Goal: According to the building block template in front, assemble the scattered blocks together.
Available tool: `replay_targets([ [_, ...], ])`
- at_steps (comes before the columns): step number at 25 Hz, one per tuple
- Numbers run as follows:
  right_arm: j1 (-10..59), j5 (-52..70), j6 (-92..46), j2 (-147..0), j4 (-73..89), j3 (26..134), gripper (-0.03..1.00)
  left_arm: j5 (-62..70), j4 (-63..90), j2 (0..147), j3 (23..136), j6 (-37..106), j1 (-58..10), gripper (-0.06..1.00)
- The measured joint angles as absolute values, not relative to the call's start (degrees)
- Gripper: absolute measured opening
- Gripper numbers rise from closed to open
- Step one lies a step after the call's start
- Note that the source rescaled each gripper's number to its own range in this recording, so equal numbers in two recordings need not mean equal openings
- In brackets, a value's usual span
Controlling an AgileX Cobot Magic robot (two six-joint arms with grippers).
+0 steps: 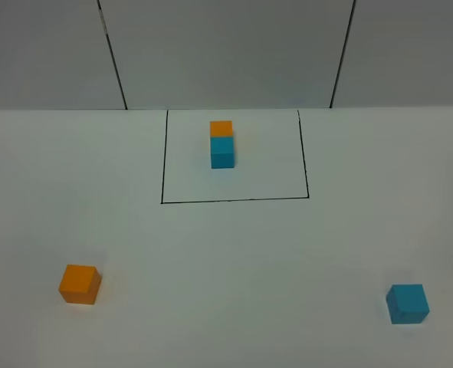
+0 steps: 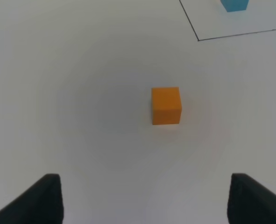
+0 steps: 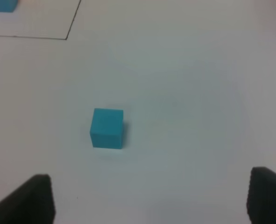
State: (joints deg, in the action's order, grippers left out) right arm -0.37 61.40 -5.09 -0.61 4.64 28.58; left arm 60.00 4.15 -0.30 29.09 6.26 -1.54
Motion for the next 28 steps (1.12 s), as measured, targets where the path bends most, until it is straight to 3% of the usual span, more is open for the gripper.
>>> replay_targets([
  [18, -0.37, 61.4, -5.09, -0.61, 4.64, 28.58, 0.7, 60.0, 3.89, 0.06, 29.09, 6.01, -1.54, 0.62],
  [24, -0.37, 61.4, -5.09, -0.61, 4.64, 28.58, 0.7, 59.63, 0.82, 8.26, 29.82, 4.11, -1.54, 0.79],
  [28, -0.37, 61.4, -5.09, -0.61, 4.64, 28.58, 0.7, 58.58, 0.96, 21.39, 32.15, 4.07, -1.54, 0.88],
])
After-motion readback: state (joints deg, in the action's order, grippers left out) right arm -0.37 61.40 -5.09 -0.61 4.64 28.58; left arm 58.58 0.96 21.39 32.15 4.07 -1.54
